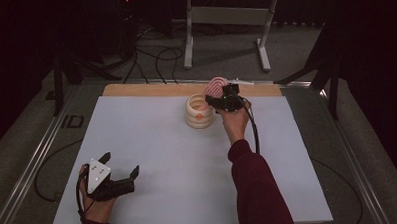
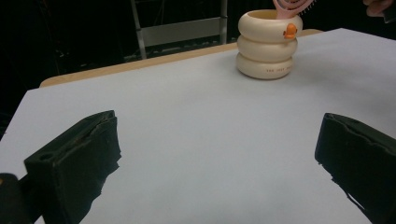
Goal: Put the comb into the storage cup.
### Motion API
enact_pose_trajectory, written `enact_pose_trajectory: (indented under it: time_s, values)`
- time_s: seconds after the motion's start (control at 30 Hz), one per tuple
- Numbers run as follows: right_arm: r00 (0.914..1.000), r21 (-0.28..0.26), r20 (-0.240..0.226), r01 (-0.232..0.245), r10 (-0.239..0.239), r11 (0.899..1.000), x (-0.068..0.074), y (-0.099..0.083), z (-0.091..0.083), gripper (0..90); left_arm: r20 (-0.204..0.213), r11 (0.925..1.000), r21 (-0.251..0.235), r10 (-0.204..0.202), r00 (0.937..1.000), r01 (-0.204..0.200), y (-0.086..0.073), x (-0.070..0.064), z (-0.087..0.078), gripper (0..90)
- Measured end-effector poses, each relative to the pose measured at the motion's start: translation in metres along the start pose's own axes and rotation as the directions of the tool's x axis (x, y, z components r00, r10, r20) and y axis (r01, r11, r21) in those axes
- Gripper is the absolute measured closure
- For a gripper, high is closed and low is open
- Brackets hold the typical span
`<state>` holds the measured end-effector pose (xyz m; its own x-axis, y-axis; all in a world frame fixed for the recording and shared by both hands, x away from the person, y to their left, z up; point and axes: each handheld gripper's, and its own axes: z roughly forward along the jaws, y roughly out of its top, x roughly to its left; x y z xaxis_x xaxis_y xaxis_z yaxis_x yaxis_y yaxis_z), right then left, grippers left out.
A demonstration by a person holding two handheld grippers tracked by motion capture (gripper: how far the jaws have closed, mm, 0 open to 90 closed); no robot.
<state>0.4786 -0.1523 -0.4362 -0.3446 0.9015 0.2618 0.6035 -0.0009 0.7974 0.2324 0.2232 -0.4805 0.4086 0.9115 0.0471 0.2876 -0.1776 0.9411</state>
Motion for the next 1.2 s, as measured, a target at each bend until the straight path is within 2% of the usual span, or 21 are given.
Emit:
enact_pose_trajectory:
  time_s: [0.03,0.13,0.27,0.3,0.4,0.43,0.6,0.73,0.8,1.2]
  values:
    - [1.0,0.001,0.0,0.0,0.0,1.0,-0.001,0.0,0.0,21.5,0.0,1.0,-0.001,0.0,1.0,0.0,0.0,0.0,0.0,0.5]
    - [1.0,0.006,-0.001,0.004,-0.004,1.0,-0.002,0.0,-0.002,17.2,0.0,1.0,0.002,0.0,1.0,0.0,0.0,0.0,0.0,0.6]
    - [1.0,0.005,-0.004,0.005,-0.005,1.0,-0.002,0.001,-0.002,15.7,0.0,1.0,0.001,0.001,1.0,-0.001,0.0,0.0,0.0,0.5]
    - [0.9994,0.009,-0.002,0.034,-0.034,0.999,-0.002,0.002,-0.005,11.7,0.0,1.0,0.001,0.001,1.0,-0.001,0.0,0.0,0.0,0.5]
    - [0.9995,0.011,-0.004,0.033,-0.033,0.999,-0.002,0.002,-0.006,9.9,0.0,1.0,0.0,0.001,1.0,-0.001,0.0,-0.001,0.0,0.6]
    - [0.9985,0.02,-0.004,0.054,-0.054,0.998,-0.002,0.003,-0.008,9.2,0.0,1.0,0.0,0.002,1.0,-0.002,0.0,-0.001,0.0,0.6]
    - [0.9978,0.017,-0.005,0.066,-0.066,0.998,-0.005,0.004,-0.012,8.9,-0.002,1.0,0.0,0.001,1.0,-0.001,0.0,-0.001,0.0,0.5]
    - [0.9955,0.016,-0.007,0.095,-0.095,0.995,-0.006,0.005,-0.016,8.9,-0.001,1.0,0.001,0.004,1.0,-0.004,0.0,-0.001,0.0,0.6]
    - [0.9927,0.012,-0.001,0.121,-0.121,0.993,-0.006,0.005,-0.017,8.9,-0.001,1.0,0.0,0.003,1.0,-0.003,0.0,-0.001,0.0,0.5]
    - [0.9826,-0.003,0.009,0.186,-0.186,0.983,-0.007,0.006,-0.027,8.9,-0.011,1.0,-0.002,-0.001,0.9999,0.001,0.0,0.0,-0.001,0.3]
